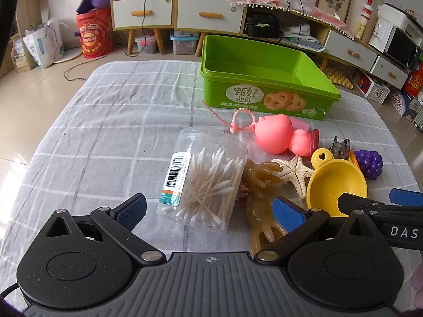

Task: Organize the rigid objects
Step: 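Move the left tool to the cotton-swab jar while the right tool moves to the yellow strainer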

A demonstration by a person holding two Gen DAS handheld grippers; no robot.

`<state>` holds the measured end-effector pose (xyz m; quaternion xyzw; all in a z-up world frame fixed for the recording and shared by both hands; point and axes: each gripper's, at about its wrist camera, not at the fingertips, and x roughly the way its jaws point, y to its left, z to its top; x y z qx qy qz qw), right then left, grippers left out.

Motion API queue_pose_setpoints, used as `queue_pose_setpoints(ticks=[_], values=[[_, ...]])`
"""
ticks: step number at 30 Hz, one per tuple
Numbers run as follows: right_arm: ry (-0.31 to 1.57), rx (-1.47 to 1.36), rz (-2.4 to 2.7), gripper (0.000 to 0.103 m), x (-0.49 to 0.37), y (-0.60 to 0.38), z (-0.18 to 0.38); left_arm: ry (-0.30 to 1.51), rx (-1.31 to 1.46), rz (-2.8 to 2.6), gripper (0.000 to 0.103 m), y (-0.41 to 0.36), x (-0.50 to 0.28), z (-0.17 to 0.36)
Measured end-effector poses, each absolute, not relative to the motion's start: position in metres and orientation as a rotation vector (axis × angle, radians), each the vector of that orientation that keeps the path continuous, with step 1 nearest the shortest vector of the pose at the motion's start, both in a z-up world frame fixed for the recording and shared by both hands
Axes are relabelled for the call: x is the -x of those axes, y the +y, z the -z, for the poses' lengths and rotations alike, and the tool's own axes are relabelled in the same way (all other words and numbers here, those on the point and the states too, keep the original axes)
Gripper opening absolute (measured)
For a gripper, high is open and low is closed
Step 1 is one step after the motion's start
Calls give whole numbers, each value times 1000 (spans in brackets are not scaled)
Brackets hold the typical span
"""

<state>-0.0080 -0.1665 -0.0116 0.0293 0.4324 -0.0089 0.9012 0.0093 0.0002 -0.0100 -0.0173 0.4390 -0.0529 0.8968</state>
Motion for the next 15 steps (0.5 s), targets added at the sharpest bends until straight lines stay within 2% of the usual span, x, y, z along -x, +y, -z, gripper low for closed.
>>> queue_pose_setpoints(ticks=[15], values=[[894,-63,25,82,8,-166,13,916,34,123,101,-1,-9,11]])
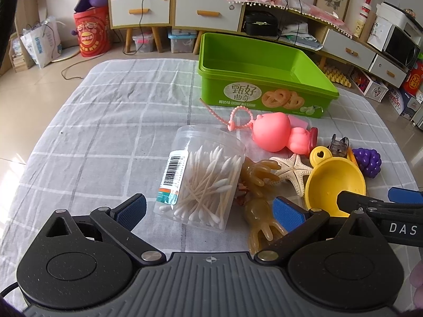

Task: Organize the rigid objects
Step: 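Move the left tool to the cotton-swab jar while the right tool moves to the yellow strainer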

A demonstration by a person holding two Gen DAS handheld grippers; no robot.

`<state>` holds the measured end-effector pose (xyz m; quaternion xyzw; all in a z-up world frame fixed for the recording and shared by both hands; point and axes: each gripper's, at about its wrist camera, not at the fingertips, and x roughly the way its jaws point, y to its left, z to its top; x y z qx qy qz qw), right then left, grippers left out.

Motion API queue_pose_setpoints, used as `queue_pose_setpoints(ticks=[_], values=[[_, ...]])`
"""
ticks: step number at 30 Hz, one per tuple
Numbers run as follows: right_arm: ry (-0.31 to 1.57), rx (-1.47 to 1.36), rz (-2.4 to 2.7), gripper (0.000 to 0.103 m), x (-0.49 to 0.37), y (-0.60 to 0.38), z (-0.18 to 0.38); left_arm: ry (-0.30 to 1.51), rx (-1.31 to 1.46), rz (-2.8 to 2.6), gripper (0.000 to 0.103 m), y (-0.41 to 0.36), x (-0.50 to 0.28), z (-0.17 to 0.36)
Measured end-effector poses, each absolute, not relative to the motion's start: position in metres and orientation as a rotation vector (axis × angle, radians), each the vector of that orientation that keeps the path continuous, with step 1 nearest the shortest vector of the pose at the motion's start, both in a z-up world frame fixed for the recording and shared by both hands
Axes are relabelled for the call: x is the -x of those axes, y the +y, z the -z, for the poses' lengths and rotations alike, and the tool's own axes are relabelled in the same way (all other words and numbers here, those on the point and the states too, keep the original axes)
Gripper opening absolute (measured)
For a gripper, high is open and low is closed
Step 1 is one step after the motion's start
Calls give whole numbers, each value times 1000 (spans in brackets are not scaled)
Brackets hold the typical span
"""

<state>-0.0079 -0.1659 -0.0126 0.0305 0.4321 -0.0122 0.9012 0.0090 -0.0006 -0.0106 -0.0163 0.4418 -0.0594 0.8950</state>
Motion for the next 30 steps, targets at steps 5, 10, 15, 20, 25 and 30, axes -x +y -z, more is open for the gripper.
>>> queue_pose_setpoints(ticks=[5,10,15,20,25,30], values=[[894,-63,25,82,8,-166,12,916,33,123,101,-1,-9,11],[894,-63,26,82,8,-167,13,918,32,126,101,-1,-8,11],[895,-64,26,82,7,-166,12,918,32,126,101,-1,-8,11],[897,-66,26,82,7,-168,14,920,31,130,101,-1,-8,12],[897,-66,26,82,7,-168,14,921,31,130,101,-2,-8,13],[897,-66,26,82,7,-168,14,926,29,137,101,-1,-9,13]])
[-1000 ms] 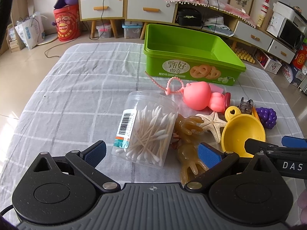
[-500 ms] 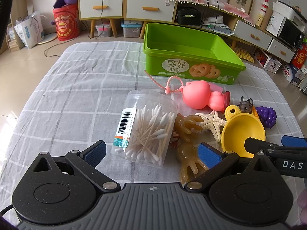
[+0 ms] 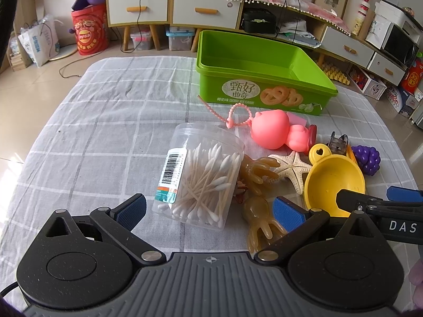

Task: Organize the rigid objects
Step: 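Move the left tool to the cotton-swab jar while the right tool moves to the yellow strainer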

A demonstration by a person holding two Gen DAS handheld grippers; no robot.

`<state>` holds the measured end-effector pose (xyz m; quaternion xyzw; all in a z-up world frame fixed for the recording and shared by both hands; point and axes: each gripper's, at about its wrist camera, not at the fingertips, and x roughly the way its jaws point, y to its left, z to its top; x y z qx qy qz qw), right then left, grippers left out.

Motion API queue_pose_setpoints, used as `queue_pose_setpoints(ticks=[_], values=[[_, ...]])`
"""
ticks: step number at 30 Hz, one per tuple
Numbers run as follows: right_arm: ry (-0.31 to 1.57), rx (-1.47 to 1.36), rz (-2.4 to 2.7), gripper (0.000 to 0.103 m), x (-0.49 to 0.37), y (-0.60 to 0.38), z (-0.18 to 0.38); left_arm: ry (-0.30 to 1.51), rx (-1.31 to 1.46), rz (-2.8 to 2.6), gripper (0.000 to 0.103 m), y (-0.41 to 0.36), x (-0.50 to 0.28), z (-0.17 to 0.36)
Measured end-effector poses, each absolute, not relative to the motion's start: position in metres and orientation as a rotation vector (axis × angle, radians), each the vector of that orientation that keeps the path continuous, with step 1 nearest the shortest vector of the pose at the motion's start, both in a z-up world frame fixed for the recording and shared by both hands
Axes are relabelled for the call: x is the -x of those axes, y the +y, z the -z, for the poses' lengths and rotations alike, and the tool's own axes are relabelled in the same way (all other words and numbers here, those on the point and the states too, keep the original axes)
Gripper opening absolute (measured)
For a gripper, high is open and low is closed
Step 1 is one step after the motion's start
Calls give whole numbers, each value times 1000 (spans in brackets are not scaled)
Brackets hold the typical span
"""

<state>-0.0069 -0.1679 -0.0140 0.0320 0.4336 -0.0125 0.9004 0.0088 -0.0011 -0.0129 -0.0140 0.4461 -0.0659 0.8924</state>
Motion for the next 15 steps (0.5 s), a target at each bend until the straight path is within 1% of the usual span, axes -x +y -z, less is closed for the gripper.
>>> queue_pose_setpoints(ticks=[15], values=[[902,-72,30,82,6,-170,15,929,26,148,101,4,-11,11]])
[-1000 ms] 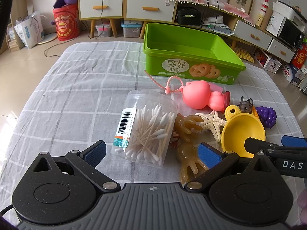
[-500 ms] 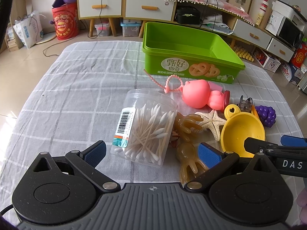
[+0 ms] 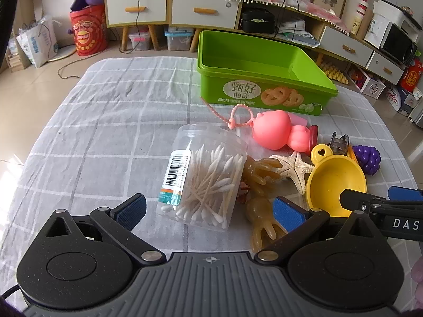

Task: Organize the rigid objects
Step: 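Move the left tool to the cotton-swab jar while the right tool moves to the yellow strainer, then close the left gripper on the swab jar while the right gripper closes on the strainer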

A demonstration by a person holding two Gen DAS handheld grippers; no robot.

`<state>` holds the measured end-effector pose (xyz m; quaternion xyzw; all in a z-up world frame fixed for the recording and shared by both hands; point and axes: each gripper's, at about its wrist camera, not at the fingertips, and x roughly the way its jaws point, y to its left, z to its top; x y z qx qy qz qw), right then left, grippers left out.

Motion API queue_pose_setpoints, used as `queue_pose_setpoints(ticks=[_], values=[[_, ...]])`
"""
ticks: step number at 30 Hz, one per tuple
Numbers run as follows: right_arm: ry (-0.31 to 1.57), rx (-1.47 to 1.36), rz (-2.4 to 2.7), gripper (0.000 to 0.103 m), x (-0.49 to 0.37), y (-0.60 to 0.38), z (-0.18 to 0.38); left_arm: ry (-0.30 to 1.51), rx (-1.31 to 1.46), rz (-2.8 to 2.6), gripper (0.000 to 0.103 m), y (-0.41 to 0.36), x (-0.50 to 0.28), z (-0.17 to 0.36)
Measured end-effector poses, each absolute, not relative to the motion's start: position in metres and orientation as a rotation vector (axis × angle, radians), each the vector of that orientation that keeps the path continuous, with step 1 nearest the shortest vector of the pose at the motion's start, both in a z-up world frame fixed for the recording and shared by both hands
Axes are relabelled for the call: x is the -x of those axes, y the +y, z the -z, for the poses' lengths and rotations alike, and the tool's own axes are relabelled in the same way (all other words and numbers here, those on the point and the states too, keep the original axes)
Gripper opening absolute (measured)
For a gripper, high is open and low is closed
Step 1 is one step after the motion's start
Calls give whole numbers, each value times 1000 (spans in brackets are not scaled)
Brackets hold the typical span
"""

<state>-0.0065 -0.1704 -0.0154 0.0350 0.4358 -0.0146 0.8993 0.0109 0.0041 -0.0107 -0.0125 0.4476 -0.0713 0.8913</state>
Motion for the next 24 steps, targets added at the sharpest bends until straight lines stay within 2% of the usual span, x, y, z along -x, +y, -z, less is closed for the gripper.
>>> queue_pose_setpoints(ticks=[16,24], values=[[857,-152,-20,82,7,-192,2,904,-10,242,98,17,-19,9],[795,-99,-186,82,14,-183,11,881,75,310,96,28,-28,25]])
